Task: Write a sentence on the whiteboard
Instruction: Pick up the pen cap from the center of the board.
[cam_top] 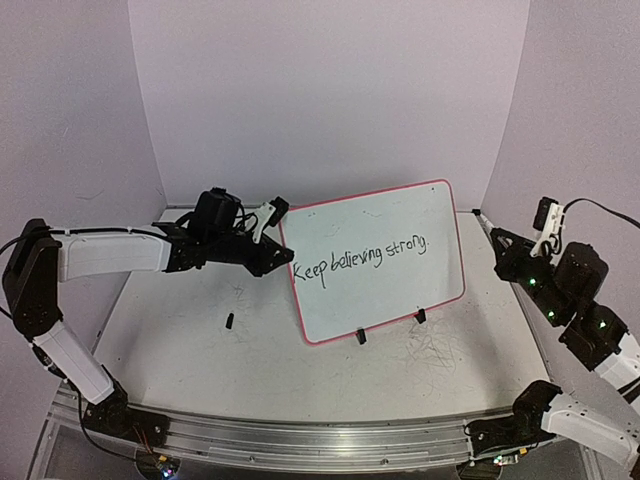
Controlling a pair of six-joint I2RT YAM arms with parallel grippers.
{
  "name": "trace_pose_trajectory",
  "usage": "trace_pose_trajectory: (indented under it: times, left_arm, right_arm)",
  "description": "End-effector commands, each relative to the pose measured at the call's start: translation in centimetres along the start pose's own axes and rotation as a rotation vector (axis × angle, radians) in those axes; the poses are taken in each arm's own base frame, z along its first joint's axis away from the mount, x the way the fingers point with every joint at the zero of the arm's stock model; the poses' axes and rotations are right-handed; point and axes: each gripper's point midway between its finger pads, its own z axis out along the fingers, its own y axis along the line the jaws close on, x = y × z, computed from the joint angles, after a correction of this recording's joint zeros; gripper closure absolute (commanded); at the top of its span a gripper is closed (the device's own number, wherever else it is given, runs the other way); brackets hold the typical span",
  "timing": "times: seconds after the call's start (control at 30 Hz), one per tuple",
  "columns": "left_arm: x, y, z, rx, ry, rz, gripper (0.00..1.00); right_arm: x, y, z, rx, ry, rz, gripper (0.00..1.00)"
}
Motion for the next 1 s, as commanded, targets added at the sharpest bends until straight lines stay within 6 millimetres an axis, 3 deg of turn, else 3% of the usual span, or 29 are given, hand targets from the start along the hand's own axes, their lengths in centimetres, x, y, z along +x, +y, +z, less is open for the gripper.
trace_pose_trajectory:
  times: [0.0, 0.13, 0.27, 0.43, 0.53, 0.6, 0.7, 0.87, 0.97]
  left_arm:
    - [-0.7, 2.2, -0.1, -0.114, 0.012, 0.056, 0.77]
    - [-1.3, 1.8, -0.6, -0.106, -0.007, 0.047, 0.64]
    - [-3.1, 1.2, -2.3, -0.109, -0.061, 0.038, 0.51]
    - [-5.2, 0.8, -6.3, -0.156, -0.146, -0.028, 0.34]
    - [-4.8, 1.1, -9.8, -0.229, -0.206, -0.128, 0.28]
    - [-3.5, 1.4, -11.9, -0.271, -0.233, -0.222, 0.25]
    - [0.0, 3.2, -13.7, -0.388, -0.230, -0.397, 0.22]
    - [8.1, 5.7, -11.8, -0.507, 0.005, -0.586, 0.21]
    - [11.2, 7.3, -10.1, -0.540, 0.133, -0.631, 0.25]
  right_arm:
    - [-1.0, 0.7, -0.6, -0.040, -0.023, 0.018, 1.00]
    - [-0.4, 0.7, -0.5, -0.047, -0.008, 0.011, 1.00]
    - [0.0, 0.7, -0.2, -0.044, 0.006, -0.012, 1.00]
    - [0.4, 1.0, 0.4, -0.053, 0.028, -0.056, 1.00]
    - [1.3, 1.5, 1.0, -0.075, 0.060, -0.078, 1.00]
    - [2.4, 1.8, 1.6, -0.093, 0.092, -0.090, 1.00]
    - [3.7, 2.5, 2.3, -0.135, 0.124, -0.098, 1.00]
    - [5.5, 4.3, 3.4, -0.234, 0.183, -0.095, 1.00]
    - [6.2, 5.5, 3.8, -0.282, 0.212, -0.090, 1.00]
